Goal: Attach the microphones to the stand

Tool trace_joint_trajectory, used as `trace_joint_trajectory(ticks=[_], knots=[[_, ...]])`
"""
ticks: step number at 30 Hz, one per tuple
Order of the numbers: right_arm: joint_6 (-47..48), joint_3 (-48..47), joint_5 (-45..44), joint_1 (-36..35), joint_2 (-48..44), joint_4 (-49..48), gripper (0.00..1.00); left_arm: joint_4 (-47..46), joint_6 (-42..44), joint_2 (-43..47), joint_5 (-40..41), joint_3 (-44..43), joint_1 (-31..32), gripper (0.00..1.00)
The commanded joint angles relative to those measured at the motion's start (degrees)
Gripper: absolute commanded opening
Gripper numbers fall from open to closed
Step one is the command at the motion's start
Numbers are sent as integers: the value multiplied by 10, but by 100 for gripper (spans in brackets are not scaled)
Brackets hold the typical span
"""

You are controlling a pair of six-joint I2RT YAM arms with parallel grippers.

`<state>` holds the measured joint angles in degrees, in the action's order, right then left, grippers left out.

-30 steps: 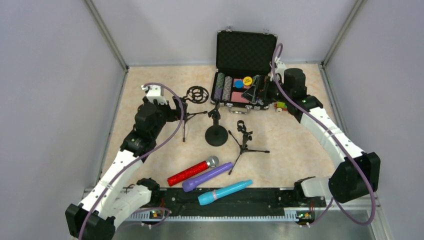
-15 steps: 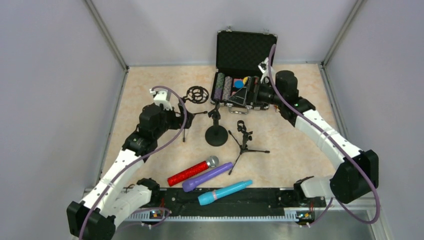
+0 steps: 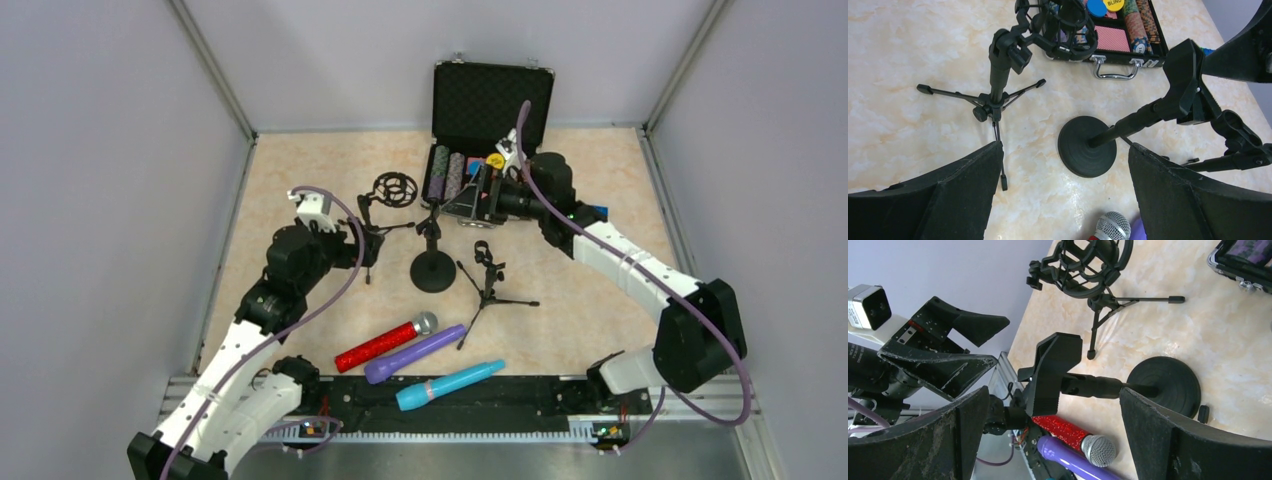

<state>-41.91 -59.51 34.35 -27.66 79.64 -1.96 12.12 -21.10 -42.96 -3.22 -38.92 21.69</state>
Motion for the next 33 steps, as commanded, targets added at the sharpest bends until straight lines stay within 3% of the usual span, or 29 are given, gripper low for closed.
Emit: trace_joint_trajectory(ticks=[1,17,33], knots=[[-13,4,13,-8,12,-40,99,-37,0,25,-6,25,0,99],[-38,11,92,-8,78,-90,98,-146,42,11,-21,73,0,99],[-103,-25,130,-38,164,-208,94,-176,56,-40,-8,79,1,99]])
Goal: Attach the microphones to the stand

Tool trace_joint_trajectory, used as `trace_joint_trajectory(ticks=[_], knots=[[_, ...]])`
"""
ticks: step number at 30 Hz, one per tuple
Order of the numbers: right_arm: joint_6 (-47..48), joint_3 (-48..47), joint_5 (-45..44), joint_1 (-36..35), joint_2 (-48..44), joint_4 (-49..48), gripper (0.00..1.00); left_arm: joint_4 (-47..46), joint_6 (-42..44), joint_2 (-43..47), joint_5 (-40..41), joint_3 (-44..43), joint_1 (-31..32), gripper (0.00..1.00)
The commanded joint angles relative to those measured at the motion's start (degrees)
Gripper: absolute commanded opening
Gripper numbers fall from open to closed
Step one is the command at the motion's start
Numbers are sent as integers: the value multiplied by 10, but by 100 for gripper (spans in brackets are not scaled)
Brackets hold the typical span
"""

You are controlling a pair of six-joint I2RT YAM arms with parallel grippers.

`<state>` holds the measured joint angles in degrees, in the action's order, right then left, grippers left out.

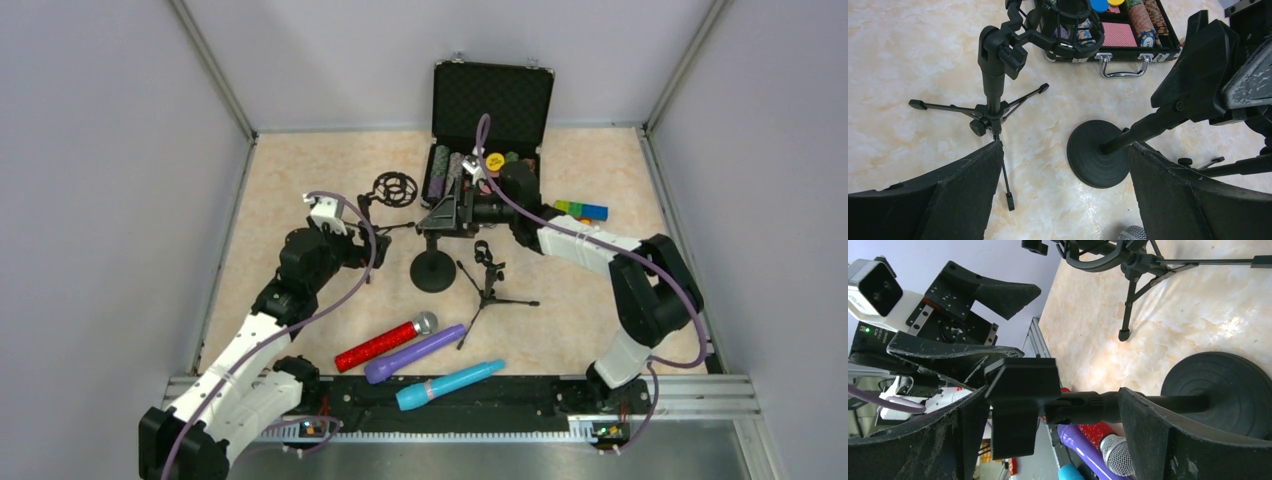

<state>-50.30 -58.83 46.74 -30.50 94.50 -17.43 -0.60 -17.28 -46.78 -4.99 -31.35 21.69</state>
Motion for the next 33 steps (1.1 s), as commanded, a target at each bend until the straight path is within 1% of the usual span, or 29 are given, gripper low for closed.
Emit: trace_joint_trajectory(ticks=[1,4,7,10,12,17,21,24,29,33], knots=[[-19,-31,-1,-10,17,-56,94,-49,21,-1,10,3,1,99],[-18,-24,-20,-10,12,-65,92,-51,43,-2,-16,4,1,96],[0,-25,-41,-10,4,-42,90,-47,72,1,-73,4,0,93],[15,-27,-59,-10,-1,-18,87,-30,97,5,-108,1,0,91],[25,-28,-66,-10,-4,-5,85,-3,125,7,-131,-8,1,89],[54,-28,-92,-10,-20,35,85,100,207,5,-186,-42,0,89],[76,-31,-102,-10,-30,56,87,160,242,0,-233,-58,1,89],[99,-32,-111,-10,-45,79,90,183,256,-2,-269,-61,2,89],[128,-26,-123,-10,-75,103,96,188,265,-5,-312,-55,1,90],[138,-17,-121,-10,-102,100,98,192,283,-9,-343,-50,4,91]])
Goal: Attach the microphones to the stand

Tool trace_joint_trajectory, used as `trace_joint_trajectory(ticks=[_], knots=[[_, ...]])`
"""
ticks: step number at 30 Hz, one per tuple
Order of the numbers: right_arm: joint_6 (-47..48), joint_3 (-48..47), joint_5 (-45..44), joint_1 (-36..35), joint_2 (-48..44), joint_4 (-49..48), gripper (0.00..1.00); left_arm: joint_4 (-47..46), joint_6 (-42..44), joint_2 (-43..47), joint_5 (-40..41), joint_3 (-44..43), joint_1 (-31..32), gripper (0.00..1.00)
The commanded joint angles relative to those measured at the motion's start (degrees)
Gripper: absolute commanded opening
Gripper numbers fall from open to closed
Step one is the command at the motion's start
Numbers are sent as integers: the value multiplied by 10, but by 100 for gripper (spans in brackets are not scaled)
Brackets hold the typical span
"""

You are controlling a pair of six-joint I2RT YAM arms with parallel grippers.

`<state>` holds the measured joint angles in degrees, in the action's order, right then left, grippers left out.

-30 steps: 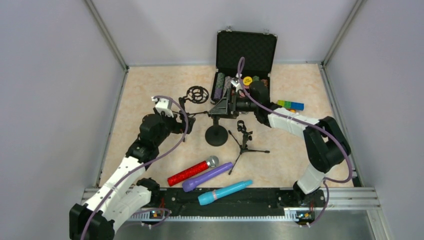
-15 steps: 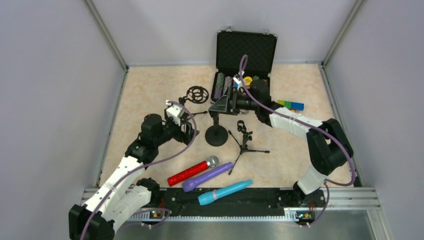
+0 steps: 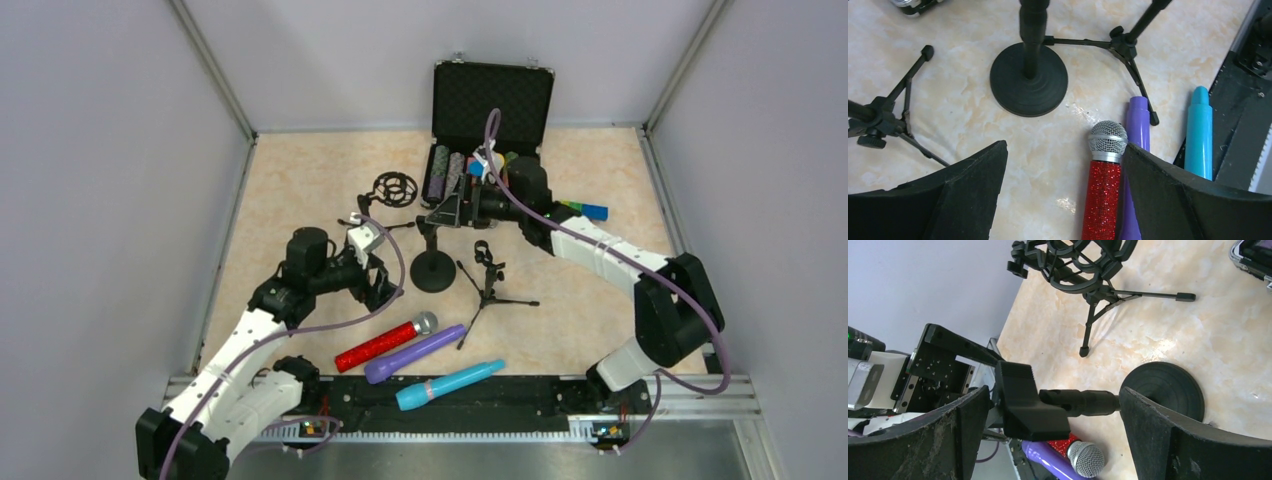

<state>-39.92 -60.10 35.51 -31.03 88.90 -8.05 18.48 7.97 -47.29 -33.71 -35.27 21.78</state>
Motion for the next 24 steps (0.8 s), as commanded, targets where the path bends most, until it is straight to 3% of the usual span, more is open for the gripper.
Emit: trace_joint_trajectory(ticks=[1,12,24], knots=[[37,-2,-7,-5,-54,7,98,5,35,-5,-62,-12,4,91],[63,19,-19,-4,-116,14,99,27,56,-28,-63,-17,53,91],[71,69,-49,34,-183,18,99,73,93,-101,16,-18,139,85]])
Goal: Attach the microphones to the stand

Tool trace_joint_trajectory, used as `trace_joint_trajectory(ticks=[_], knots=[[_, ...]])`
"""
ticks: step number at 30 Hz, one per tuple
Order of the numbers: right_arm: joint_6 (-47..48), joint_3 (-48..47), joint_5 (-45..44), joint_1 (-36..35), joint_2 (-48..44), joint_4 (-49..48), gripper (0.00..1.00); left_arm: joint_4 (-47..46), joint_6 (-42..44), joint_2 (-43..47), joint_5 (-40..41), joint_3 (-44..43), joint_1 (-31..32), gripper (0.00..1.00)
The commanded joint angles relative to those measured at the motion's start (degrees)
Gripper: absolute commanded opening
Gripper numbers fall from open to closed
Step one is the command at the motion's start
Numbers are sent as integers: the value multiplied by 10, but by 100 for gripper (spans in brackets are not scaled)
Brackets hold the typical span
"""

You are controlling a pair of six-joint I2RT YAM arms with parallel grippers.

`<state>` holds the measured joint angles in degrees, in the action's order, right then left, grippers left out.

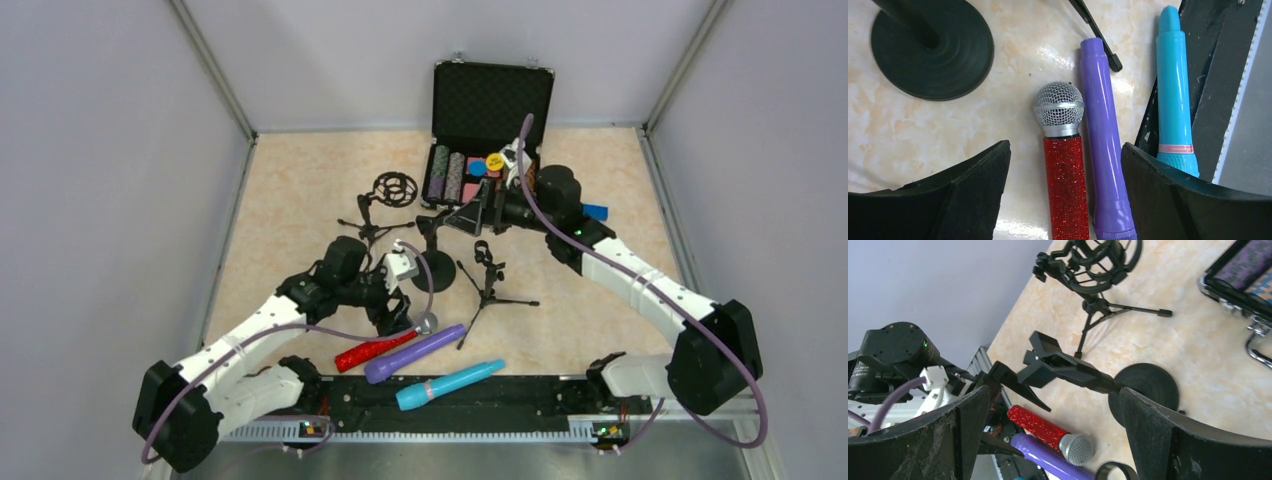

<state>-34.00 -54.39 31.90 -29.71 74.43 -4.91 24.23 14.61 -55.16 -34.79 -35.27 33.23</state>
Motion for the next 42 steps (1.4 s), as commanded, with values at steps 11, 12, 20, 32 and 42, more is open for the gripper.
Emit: trace_joint_trajectory(ticks=[11,12,20,32,42], knots=[[20,52,-8,61,-70,-10,99,-6,-10,-88,145,-29,83,81],[22,54,-7,64,-71,-10,99,-6,-13,-97,155,-32,86,81],[42,57,-6,79,-82,6,99,7,-18,-170,186,-63,119,79],[74,49,-24,92,-100,38,99,3,-79,-209,233,-87,140,75],[87,48,-30,93,-108,48,99,-27,-108,-133,301,-51,158,75]])
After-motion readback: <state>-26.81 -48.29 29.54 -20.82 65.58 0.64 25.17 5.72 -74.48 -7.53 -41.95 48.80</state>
